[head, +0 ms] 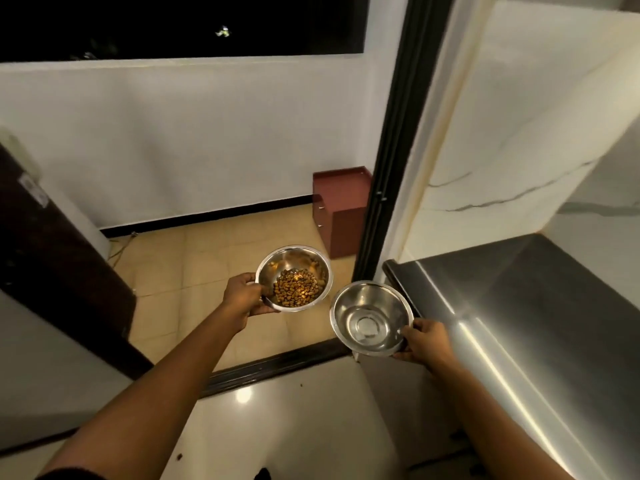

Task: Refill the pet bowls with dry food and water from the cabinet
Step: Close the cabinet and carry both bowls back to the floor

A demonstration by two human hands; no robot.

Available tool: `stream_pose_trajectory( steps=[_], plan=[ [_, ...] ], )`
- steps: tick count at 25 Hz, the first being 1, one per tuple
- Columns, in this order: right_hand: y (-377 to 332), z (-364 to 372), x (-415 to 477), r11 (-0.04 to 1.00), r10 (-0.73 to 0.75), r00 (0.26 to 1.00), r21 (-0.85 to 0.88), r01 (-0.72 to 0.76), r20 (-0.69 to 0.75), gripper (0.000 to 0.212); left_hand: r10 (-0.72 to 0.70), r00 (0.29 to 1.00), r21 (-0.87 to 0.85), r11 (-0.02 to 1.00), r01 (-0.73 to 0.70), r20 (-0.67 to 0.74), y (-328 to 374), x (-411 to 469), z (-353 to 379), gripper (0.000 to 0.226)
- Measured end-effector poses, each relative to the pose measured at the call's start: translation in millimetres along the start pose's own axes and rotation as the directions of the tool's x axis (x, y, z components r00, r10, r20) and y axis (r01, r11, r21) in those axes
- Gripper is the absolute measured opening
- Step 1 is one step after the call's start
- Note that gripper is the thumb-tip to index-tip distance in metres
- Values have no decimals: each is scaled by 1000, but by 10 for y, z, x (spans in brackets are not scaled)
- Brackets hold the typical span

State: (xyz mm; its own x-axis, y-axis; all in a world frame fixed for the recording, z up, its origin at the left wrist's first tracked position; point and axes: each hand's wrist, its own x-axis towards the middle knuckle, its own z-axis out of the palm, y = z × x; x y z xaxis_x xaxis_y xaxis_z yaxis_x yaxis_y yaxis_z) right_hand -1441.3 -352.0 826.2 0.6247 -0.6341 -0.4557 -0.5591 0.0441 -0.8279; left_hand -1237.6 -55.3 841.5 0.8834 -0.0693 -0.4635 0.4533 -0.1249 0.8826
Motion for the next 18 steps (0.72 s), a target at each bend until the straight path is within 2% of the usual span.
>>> stream_pose_trajectory(
  steps=[7, 12, 18],
  plan=[
    [-801, 1460, 638, 1000, -13, 998, 3, 13, 68, 10, -39, 990, -67, 997, 30, -133, 363, 1079, -1276, 41],
    [-1316, 2284, 1176, 1000, -16, 995, 18, 15, 94, 12, -76, 978, -116, 992, 54, -192, 583, 1777, -1682, 44],
    [-1962, 3072, 2120, 999, -45, 988, 1, 45, 148, 21, -109, 967, -143, 987, 78, -229, 883, 2731, -1796, 42]
  ],
)
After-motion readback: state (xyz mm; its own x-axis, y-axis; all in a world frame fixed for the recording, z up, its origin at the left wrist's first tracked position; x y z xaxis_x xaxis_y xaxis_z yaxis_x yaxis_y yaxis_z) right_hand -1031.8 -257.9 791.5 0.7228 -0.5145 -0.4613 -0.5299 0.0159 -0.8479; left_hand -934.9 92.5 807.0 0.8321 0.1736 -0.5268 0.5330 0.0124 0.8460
